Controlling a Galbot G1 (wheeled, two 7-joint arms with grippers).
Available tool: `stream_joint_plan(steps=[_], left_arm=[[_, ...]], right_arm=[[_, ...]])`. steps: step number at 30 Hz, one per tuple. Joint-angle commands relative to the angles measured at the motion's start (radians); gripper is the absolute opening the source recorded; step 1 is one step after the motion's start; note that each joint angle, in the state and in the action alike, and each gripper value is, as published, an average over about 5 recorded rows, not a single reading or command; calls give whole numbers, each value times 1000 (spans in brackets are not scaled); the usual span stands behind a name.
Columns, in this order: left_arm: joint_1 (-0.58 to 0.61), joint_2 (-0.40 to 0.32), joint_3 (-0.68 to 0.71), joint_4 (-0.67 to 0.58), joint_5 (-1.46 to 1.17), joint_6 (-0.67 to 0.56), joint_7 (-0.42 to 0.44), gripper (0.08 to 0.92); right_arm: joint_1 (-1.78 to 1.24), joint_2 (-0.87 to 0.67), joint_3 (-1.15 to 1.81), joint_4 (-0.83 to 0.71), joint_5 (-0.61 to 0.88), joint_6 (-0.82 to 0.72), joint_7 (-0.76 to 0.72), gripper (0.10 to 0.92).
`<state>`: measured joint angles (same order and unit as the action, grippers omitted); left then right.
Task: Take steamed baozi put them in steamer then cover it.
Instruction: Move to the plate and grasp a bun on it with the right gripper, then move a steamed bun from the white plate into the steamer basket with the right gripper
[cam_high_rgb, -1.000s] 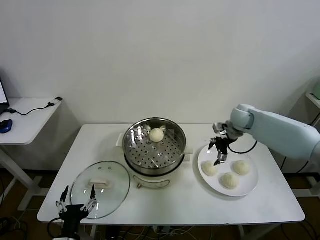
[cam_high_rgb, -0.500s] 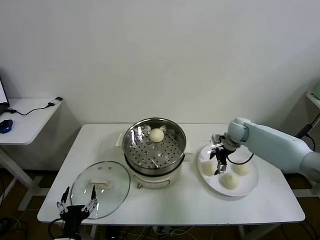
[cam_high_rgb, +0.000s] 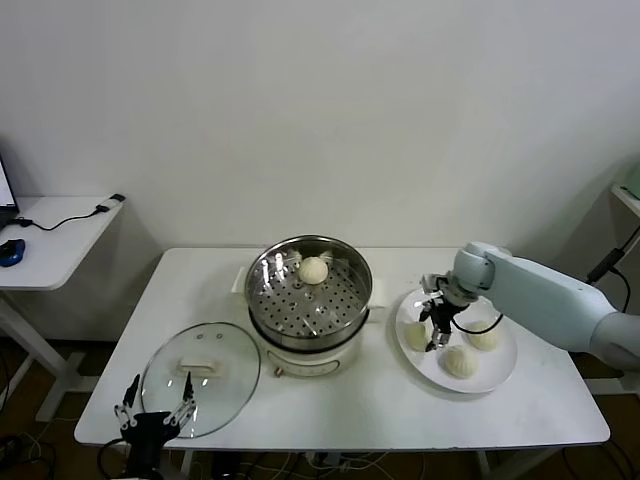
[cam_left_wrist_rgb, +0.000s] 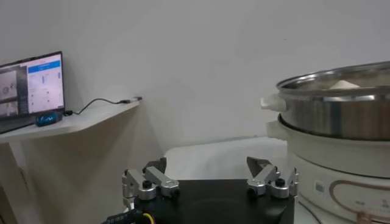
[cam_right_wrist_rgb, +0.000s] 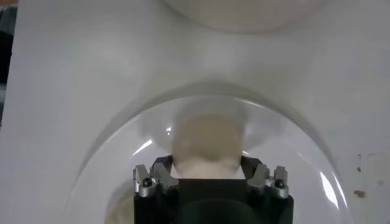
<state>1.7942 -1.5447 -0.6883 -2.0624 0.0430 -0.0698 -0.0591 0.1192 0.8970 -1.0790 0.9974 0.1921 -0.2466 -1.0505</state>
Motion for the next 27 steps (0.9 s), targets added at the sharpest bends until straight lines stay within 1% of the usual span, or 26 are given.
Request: stream_joint_plan(steps=[1,7,11,15,19,23,27], left_arm=[[5,0,0,0,0,-2,0,823],[9,1,-1,-3,0,-3,-1,823],[14,0,-1,-4,0,-5,-2,823],[19,1,0,-7,-1,-8,-3,823],[21,2,4,-13,0,-5,-2,823],[18,5,12,-19,1,0,1,823],[14,5,24,-26,4,1,1,823]], right_arm=[[-12,3,19,-6,-2,0,2,708],[18,-11,13,10,28,1,-1,698],[102,-36,-24,36,83,3,-5,695],[265,-59,-123,60,187,12,-16,690],[456,-50,-251,65,309,22,-31,687],[630,-8,-363,65,414,26,-42,687],[713,59,-404,73,500,10,-39,687]])
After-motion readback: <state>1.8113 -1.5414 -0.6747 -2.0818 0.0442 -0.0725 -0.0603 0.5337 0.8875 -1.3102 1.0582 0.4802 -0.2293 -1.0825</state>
